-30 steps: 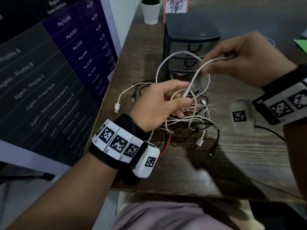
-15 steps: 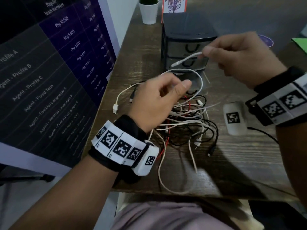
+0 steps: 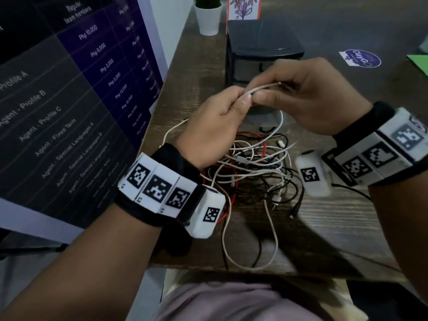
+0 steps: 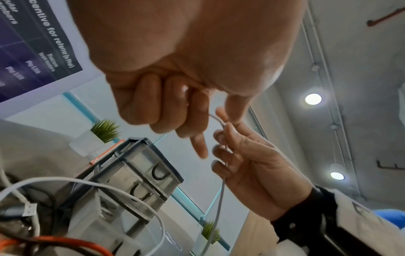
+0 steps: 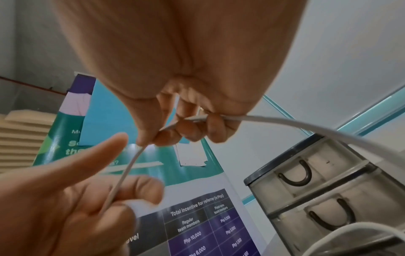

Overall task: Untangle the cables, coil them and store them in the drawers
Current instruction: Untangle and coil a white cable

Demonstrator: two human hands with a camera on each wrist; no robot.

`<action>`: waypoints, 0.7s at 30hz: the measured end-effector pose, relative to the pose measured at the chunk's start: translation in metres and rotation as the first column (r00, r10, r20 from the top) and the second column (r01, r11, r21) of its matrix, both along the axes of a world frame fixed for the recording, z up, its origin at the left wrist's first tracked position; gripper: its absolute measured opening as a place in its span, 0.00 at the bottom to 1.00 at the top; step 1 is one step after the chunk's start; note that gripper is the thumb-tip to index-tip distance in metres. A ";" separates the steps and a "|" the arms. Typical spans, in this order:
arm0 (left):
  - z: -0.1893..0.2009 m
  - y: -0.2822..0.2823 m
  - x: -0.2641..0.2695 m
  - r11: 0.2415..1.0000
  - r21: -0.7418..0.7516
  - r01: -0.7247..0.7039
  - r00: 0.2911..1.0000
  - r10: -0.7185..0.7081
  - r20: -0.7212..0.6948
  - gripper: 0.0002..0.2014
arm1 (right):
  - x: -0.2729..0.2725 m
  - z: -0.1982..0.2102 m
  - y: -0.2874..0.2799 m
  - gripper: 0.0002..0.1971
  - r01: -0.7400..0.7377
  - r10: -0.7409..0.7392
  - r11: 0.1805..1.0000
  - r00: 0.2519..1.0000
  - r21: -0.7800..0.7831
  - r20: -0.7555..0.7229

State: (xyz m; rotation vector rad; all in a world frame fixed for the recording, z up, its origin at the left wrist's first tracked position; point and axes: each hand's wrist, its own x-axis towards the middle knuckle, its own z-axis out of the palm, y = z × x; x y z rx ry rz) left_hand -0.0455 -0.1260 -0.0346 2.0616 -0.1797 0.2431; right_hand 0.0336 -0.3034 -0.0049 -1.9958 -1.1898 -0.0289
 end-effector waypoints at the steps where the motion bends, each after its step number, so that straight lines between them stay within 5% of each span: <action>1: 0.002 0.000 -0.001 1.000 -0.002 -0.016 0.999 0.016 -0.035 0.20 | 0.000 -0.001 0.000 0.10 -0.020 0.021 0.999 1.000 0.030 -0.017; 5: 0.009 -0.002 -0.009 0.983 -0.146 0.113 0.975 -0.138 -0.173 0.32 | -0.001 0.000 0.004 0.13 -0.058 0.068 0.985 0.996 0.164 -0.059; 11: 0.012 -0.008 -0.006 0.817 -0.534 0.219 0.968 -0.251 0.013 0.23 | -0.002 -0.016 0.022 0.01 0.178 -0.116 0.929 0.972 0.324 -0.204; 16: 0.027 -0.010 -0.009 0.682 -0.709 0.177 0.980 -0.189 0.063 0.22 | -0.016 -0.039 0.036 0.10 0.162 -0.125 0.965 0.975 0.206 -0.184; 21: 0.040 -0.002 -0.010 0.706 -0.683 0.188 0.975 -0.051 0.216 0.20 | -0.039 -0.044 0.042 0.07 0.070 -0.090 0.992 0.976 -0.108 -0.197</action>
